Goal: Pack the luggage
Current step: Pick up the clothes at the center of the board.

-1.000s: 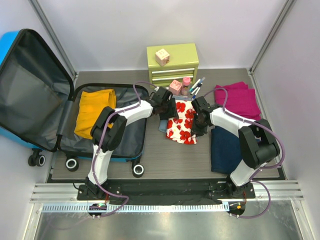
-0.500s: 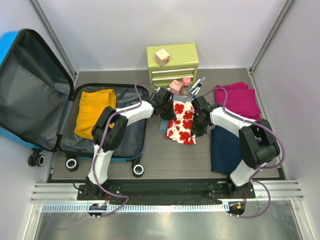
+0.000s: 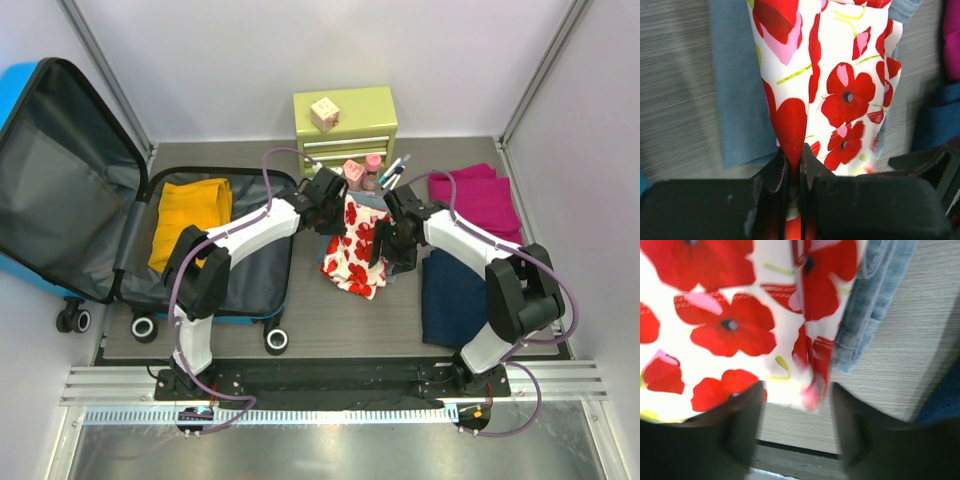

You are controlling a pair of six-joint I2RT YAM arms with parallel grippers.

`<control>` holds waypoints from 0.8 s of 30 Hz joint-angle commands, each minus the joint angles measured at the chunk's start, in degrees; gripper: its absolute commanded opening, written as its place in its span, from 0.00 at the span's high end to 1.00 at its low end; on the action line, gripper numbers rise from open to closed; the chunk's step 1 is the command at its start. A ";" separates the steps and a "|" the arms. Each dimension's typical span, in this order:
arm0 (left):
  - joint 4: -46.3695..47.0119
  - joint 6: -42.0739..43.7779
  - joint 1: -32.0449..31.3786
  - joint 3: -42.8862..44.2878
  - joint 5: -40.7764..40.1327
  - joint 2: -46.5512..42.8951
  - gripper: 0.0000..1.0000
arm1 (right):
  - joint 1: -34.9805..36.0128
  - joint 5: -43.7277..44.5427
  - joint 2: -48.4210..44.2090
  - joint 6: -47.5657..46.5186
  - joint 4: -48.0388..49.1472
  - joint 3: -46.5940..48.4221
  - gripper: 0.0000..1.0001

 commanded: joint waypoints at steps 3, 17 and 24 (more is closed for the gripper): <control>-8.39 8.06 0.10 3.31 -5.06 -2.96 1.00 | 0.01 -0.73 2.21 -2.31 -0.43 3.44 0.24; -22.01 16.69 2.38 7.71 -13.23 -6.73 1.00 | 0.01 -0.02 2.39 -3.37 -0.35 2.65 0.22; -25.71 19.23 5.72 8.59 -15.08 -10.51 1.00 | 0.01 -0.29 2.92 -3.72 -0.43 3.53 0.21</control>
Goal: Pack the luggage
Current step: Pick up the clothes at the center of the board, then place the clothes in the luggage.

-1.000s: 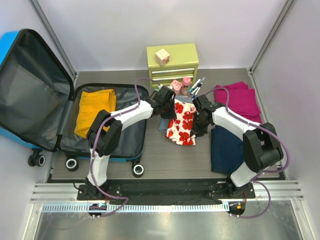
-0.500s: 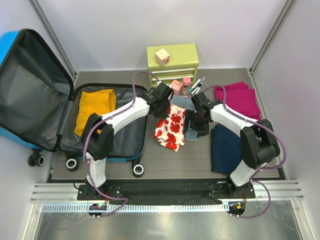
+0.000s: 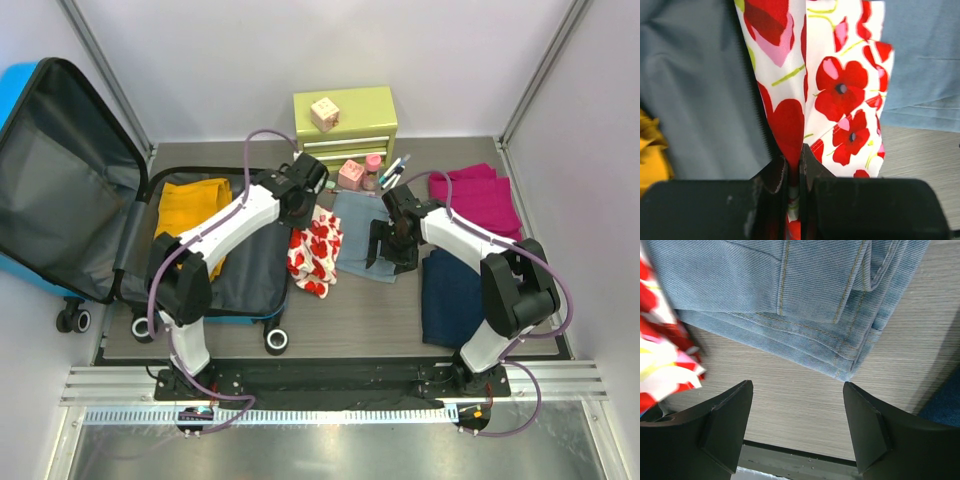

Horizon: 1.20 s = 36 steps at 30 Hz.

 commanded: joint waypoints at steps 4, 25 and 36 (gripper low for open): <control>-5.45 5.58 4.79 4.42 -3.17 -6.96 1.00 | 0.01 -0.09 0.62 -1.18 -0.32 2.22 0.21; -0.03 14.03 18.60 -3.92 -0.45 -11.36 1.00 | 0.01 0.61 0.97 -1.89 -0.32 1.69 0.21; 19.05 12.62 22.37 -15.88 -3.43 -7.84 1.00 | 0.01 0.96 0.71 -1.80 -0.32 1.34 0.21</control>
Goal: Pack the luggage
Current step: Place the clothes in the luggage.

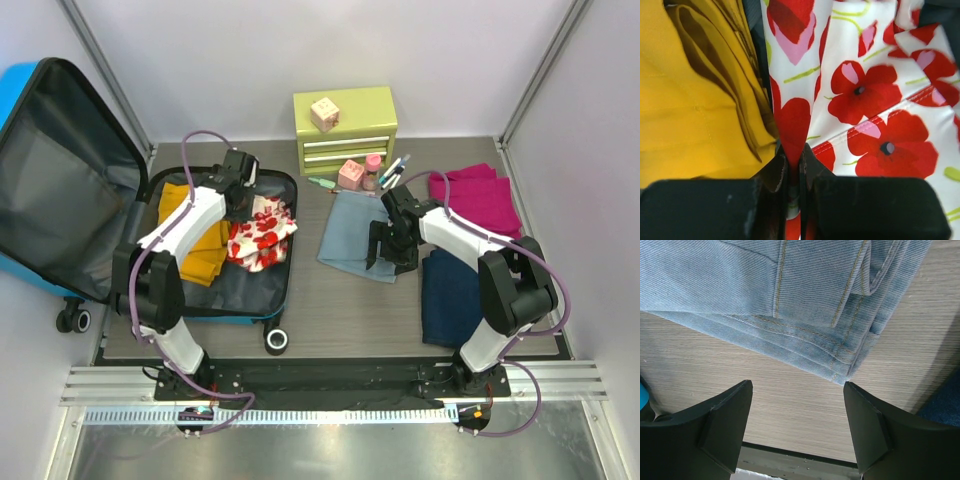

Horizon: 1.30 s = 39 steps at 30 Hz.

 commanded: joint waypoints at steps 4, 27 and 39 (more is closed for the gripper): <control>14.02 -0.14 2.89 -1.94 -2.91 5.04 1.00 | 0.09 0.77 -0.34 -0.44 -0.50 1.25 0.21; 11.03 -12.00 6.75 -6.33 -1.25 8.92 1.00 | 0.10 0.77 0.71 -0.88 -1.29 3.36 0.21; 6.82 -13.42 7.63 -3.17 4.37 1.90 0.17 | 0.10 0.86 -0.43 -1.41 -1.64 3.63 0.19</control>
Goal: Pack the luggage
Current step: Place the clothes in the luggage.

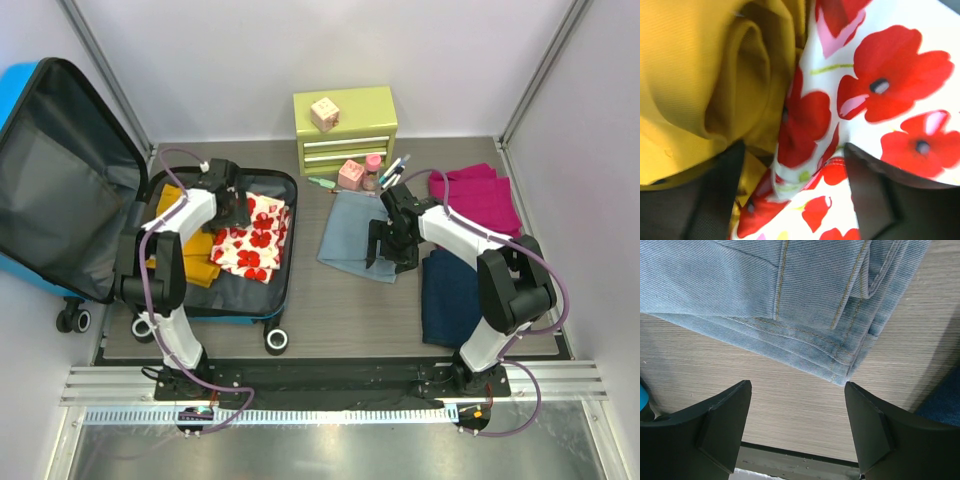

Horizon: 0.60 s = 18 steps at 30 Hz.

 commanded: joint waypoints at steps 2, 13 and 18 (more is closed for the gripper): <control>-3.60 -1.18 -0.04 2.62 4.75 -8.15 0.13 | 0.09 0.26 -1.17 -1.08 -0.61 2.62 0.19; -7.75 -1.09 -0.04 -2.64 5.54 -16.15 0.26 | 0.10 0.09 -1.00 -1.17 -0.70 2.18 0.19; -4.76 -0.21 -2.76 -6.25 9.76 -18.18 0.35 | 0.01 0.18 -0.73 -1.26 -0.53 1.39 0.19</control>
